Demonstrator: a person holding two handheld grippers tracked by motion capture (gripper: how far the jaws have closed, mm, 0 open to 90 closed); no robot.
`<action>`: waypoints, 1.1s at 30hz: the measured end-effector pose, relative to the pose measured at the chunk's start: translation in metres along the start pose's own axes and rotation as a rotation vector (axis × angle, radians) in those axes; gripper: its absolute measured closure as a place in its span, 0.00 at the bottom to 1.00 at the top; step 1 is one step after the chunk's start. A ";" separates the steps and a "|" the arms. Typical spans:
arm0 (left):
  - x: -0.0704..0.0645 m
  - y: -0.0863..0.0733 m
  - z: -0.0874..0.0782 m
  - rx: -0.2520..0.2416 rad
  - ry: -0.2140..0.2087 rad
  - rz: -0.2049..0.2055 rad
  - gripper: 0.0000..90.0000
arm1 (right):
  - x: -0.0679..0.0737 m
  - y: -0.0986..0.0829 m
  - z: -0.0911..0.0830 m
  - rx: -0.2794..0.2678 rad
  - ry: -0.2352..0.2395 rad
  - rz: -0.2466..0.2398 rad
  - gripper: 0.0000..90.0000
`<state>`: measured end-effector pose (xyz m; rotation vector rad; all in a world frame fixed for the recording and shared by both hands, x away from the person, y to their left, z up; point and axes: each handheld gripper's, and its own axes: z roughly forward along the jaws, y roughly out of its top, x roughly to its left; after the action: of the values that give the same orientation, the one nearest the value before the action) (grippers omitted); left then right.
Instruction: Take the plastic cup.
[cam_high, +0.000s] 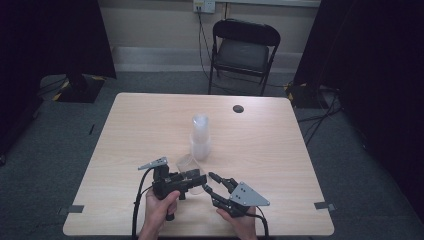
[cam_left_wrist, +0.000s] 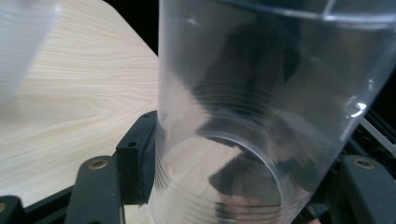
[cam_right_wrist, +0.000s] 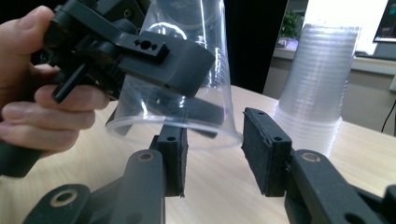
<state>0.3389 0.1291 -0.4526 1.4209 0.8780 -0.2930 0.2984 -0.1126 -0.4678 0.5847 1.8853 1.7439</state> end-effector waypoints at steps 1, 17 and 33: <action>-0.001 -0.001 0.002 0.002 -0.004 0.000 0.40 | 0.000 0.000 0.001 -0.004 -0.004 -0.006 0.68; -0.010 0.000 0.016 0.038 -0.088 -0.069 0.40 | -0.003 0.004 0.001 -0.108 -0.029 -0.014 0.72; -0.009 -0.006 0.027 0.074 -0.110 -0.087 0.35 | -0.003 0.000 0.004 -0.137 -0.092 0.009 0.87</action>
<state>0.3383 0.1001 -0.4528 1.4226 0.8469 -0.4693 0.3037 -0.1112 -0.4677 0.6102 1.6886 1.8035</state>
